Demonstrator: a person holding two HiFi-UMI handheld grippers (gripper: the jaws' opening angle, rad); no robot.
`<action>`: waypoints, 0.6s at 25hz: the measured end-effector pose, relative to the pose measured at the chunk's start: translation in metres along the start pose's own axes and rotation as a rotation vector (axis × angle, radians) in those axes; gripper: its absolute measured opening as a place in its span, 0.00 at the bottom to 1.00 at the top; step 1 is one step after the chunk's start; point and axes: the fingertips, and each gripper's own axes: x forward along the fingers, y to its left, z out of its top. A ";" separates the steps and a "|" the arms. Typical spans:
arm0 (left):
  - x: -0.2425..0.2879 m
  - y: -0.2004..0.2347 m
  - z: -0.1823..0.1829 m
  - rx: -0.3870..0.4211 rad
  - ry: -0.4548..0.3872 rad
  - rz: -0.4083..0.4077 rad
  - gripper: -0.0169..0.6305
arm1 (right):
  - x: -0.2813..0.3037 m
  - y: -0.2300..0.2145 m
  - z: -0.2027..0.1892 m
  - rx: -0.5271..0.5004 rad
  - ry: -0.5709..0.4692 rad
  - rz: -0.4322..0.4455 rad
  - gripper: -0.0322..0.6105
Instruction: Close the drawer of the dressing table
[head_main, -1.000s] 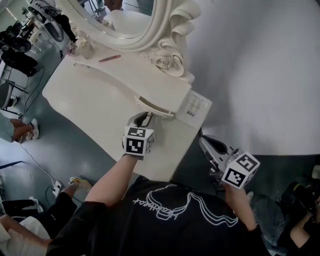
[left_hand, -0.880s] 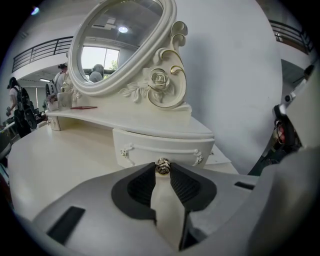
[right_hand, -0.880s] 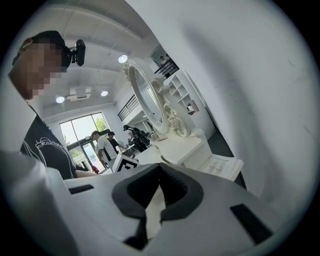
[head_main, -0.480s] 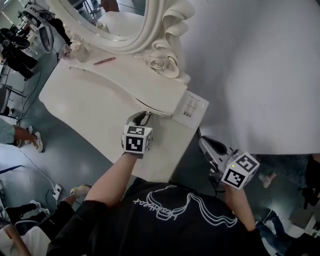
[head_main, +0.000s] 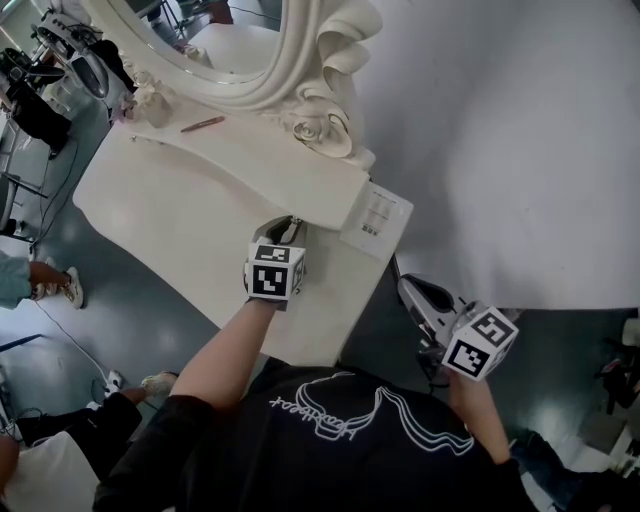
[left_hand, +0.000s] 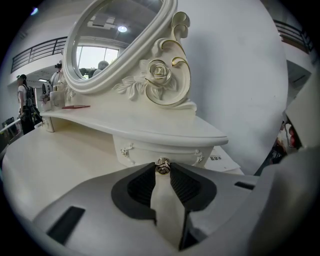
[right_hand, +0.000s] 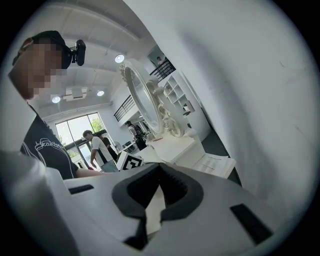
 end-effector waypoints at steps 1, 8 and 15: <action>0.001 0.000 0.001 -0.001 -0.001 0.002 0.17 | 0.000 -0.001 0.000 0.001 0.000 -0.001 0.05; 0.006 0.001 0.002 -0.008 -0.002 0.003 0.17 | -0.001 -0.004 -0.002 -0.003 0.008 -0.009 0.05; 0.002 0.000 -0.002 0.030 0.038 -0.064 0.17 | 0.002 0.012 0.001 -0.012 0.010 -0.009 0.05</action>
